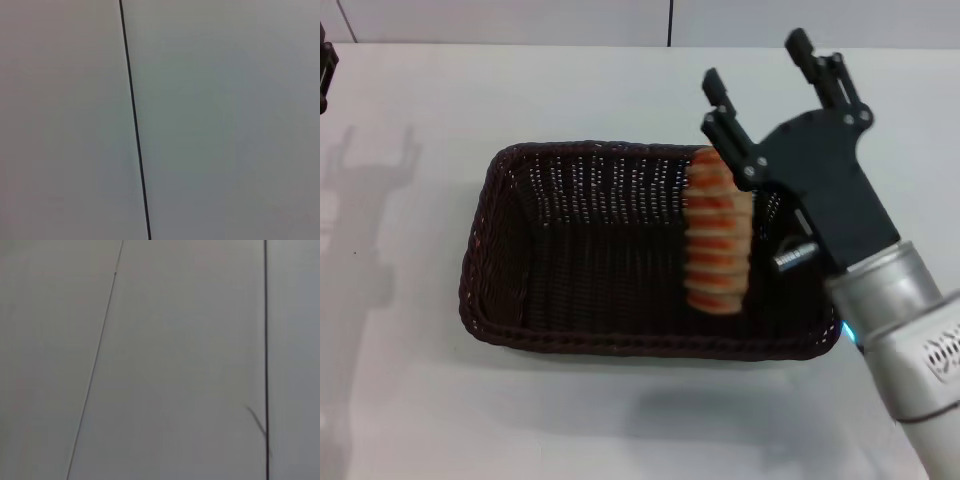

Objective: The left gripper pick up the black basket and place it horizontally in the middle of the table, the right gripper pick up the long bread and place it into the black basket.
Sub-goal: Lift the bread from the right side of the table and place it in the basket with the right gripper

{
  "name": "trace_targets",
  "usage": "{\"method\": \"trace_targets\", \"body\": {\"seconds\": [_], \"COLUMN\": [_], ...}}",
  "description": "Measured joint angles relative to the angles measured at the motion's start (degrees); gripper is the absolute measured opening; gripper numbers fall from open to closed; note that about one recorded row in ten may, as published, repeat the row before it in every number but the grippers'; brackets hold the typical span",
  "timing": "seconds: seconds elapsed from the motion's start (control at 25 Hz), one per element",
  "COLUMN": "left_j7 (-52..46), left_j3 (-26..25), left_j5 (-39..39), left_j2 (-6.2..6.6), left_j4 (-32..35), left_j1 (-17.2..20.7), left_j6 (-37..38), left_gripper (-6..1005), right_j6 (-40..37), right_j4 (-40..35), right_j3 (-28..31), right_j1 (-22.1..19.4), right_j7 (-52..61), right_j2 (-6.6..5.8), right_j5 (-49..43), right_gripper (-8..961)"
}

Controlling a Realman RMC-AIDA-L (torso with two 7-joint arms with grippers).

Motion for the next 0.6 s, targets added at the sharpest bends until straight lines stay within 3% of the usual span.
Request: {"method": "trace_targets", "body": {"seconds": [0.32,0.6], "left_j7": [-0.2,-0.2], "left_j3": [-1.7,-3.9], "left_j5": [-0.1,-0.2], "left_j2": [0.05,0.07], "left_j4": [0.3,0.4], "left_j1": [0.4,1.2], "left_j6": [-0.1,0.2], "left_gripper": [802,802], "right_j6": [1.3,-0.1], "right_j4": [0.0,-0.2], "right_j3": [2.5,8.8], "right_j1": [1.6,-2.5], "right_j7": [0.0,0.0], "right_j2": [-0.13,-0.24], "right_j5": [-0.1,0.0], "right_gripper": [762,767]}}
